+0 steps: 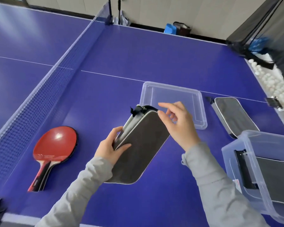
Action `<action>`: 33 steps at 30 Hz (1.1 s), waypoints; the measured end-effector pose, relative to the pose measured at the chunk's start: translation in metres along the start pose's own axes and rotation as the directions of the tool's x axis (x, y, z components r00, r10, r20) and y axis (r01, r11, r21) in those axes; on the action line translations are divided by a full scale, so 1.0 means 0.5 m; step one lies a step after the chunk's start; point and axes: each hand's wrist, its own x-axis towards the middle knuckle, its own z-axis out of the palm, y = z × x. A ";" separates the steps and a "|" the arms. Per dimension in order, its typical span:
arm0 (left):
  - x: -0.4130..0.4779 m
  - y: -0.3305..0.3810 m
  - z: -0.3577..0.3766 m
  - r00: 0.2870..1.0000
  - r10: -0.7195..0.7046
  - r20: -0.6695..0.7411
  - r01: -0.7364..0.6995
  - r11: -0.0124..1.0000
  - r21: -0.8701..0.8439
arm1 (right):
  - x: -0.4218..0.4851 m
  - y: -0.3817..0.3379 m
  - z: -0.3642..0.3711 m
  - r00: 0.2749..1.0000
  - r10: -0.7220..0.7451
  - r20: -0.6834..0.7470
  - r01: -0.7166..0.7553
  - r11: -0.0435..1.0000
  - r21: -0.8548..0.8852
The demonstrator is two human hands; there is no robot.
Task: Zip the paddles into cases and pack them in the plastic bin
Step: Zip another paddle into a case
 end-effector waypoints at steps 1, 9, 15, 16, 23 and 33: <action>-0.007 -0.002 -0.007 1.000 0.026 0.010 -0.027 0.998 0.065 | 0.008 -0.014 0.003 0.998 0.020 0.062 -0.020 1.000 -0.007; -0.033 -0.004 -0.049 0.968 0.202 0.152 -0.249 0.864 0.438 | 0.008 -0.037 -0.008 0.892 0.075 0.447 -0.044 0.996 -0.081; -0.045 -0.005 -0.057 0.971 0.186 0.151 -0.232 0.892 0.389 | -0.008 -0.020 -0.018 0.964 0.103 0.244 -0.112 0.993 0.022; -0.047 -0.005 -0.059 0.974 0.180 0.140 -0.219 0.907 0.359 | -0.011 -0.014 -0.022 0.967 0.135 0.216 -0.150 0.987 0.054; -0.070 -0.014 -0.063 0.968 0.199 0.153 -0.237 0.927 0.292 | -0.039 -0.004 -0.032 0.921 0.172 0.350 -0.271 0.928 0.256; -0.082 -0.003 -0.100 0.976 0.215 0.022 -0.216 0.969 0.121 | -0.052 0.048 -0.072 0.933 0.240 0.267 -0.302 0.927 0.221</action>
